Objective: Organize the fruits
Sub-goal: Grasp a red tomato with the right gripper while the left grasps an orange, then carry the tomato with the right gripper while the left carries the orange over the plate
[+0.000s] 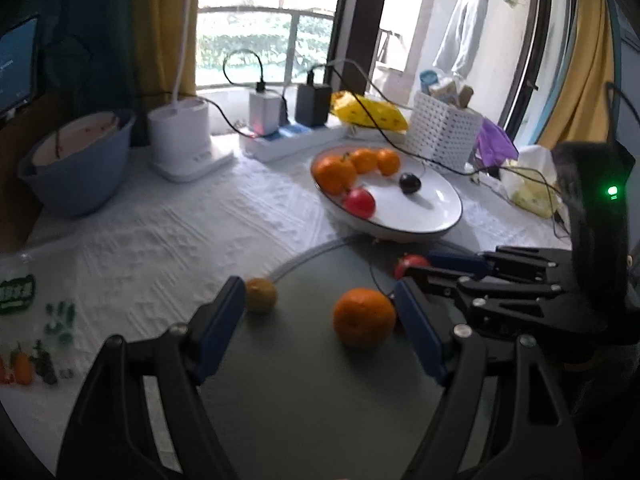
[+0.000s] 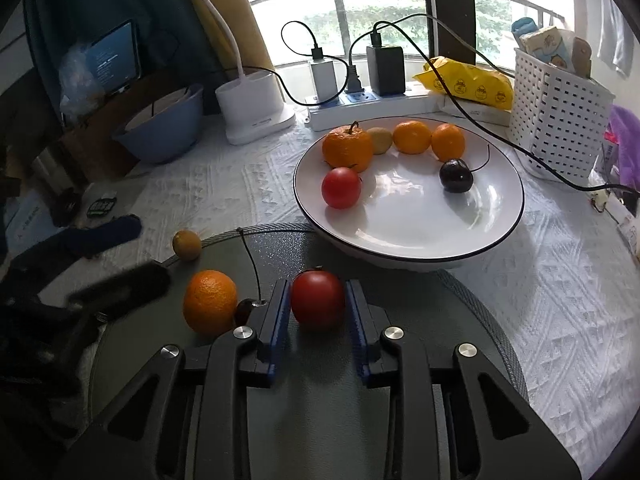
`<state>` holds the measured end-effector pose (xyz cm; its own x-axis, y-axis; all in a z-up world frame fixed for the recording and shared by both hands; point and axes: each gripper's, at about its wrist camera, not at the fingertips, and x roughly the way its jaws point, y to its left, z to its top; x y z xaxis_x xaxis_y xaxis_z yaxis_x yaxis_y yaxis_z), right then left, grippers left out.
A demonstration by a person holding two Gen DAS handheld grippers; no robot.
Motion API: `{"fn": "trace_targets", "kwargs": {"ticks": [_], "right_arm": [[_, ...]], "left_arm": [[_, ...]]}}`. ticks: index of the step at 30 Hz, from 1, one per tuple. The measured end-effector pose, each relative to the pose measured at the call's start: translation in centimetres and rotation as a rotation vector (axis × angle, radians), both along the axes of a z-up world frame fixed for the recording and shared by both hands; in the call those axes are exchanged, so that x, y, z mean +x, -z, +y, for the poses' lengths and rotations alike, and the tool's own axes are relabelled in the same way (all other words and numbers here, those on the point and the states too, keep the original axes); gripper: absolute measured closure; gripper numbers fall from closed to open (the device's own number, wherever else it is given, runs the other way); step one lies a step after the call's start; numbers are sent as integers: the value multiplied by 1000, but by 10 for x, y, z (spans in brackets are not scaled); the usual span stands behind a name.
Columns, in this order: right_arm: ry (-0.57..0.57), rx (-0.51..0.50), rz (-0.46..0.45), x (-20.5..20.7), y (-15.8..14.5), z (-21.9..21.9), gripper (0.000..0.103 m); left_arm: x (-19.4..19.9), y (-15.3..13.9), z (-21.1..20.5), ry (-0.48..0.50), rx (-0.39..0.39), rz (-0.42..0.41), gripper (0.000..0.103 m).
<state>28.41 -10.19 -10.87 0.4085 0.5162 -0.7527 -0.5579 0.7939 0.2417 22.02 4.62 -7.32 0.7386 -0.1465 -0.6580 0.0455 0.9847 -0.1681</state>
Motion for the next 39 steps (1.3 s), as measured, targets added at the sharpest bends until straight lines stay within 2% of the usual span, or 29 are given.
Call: {"fn": "trace_targets", "kwargs": {"ticks": [11, 12, 13, 17, 20, 31, 39], "right_arm": [[9, -2, -42, -7, -9, -21, 73], [11, -3, -43, -8, -9, -23, 73], [17, -4, -44, -9, -9, -26, 73], [41, -7, -47, -9, -9, -35, 73], [53, -7, -51, -8, -10, -40, 73], [67, -7, -92, -11, -21, -51, 73], [79, 6, -123, -8, -30, -57, 73]], "left_arm": [[9, 13, -12, 48, -13, 54, 26], [10, 15, -14, 55, -14, 59, 29], [12, 16, -15, 65, -18, 71, 42], [14, 17, -18, 94, -40, 80, 62], [11, 14, -26, 104, -3, 68, 64], [1, -11, -23, 88, 8, -2, 64], [10, -29, -36, 132, 16, -51, 64]]}}
